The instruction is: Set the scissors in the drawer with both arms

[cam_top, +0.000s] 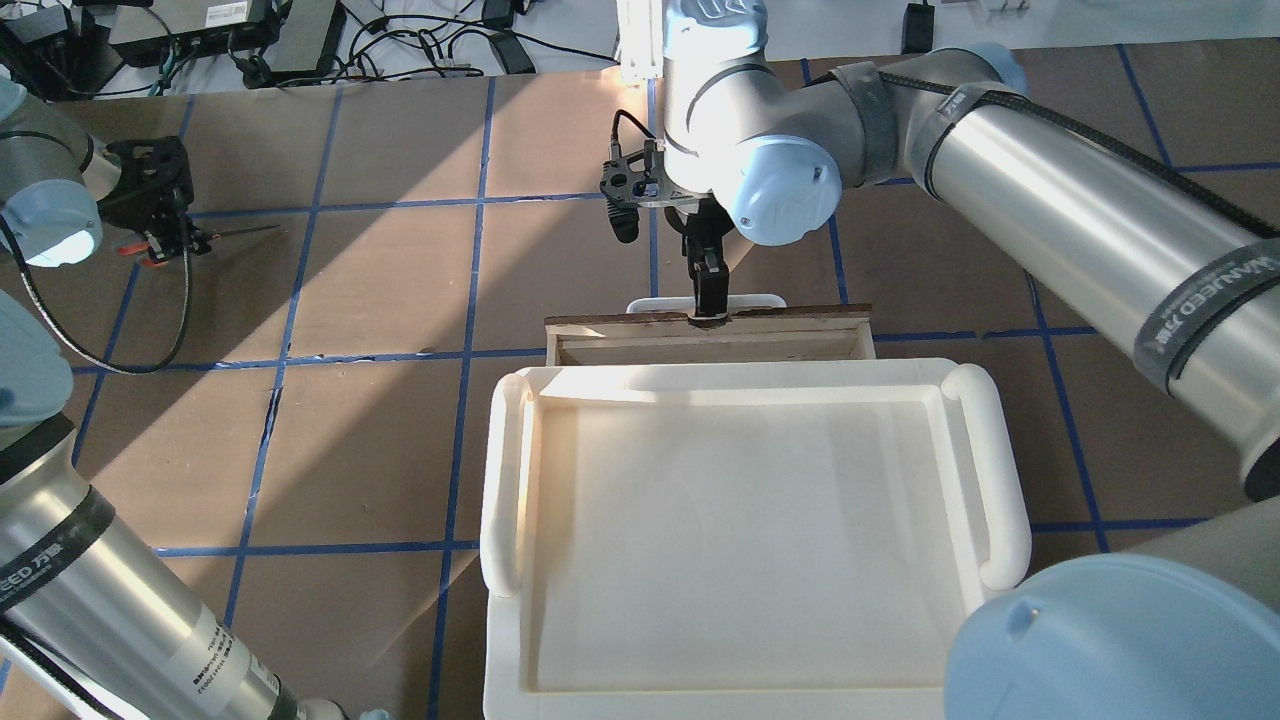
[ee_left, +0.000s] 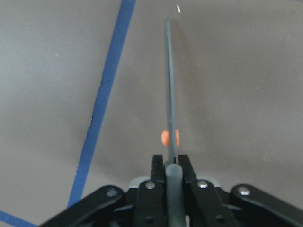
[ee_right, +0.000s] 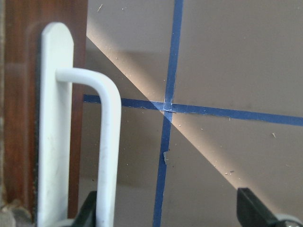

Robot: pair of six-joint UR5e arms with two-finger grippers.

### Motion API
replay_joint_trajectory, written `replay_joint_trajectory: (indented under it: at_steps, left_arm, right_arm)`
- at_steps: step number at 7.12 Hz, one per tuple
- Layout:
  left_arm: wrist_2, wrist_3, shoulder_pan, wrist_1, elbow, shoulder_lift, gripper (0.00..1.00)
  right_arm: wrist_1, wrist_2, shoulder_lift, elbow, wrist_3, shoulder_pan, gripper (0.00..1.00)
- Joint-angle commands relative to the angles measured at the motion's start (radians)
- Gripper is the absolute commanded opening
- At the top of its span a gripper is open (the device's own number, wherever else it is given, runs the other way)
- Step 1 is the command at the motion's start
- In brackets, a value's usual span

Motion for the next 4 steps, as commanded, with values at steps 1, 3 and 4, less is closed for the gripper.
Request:
replay_joint_trajectory:
  at_steps: [1,3,4]
  left_arm:
    - [-0.010,-0.001,-0.002,-0.008,-0.001,0.031,0.00]
    - [-0.030,-0.004,-0.032,-0.047,-0.003,0.083,0.00]
    - [-0.030,-0.027,-0.061,-0.069,-0.011,0.113,0.00]
  right_arm:
    - [0.001,0.005,0.022,-0.037,-0.015,-0.021,1.00]
    - [-0.001,0.005,0.051,-0.067,-0.015,-0.021,1.00]
    - [-0.001,0.005,0.052,-0.071,-0.015,-0.021,1.00]
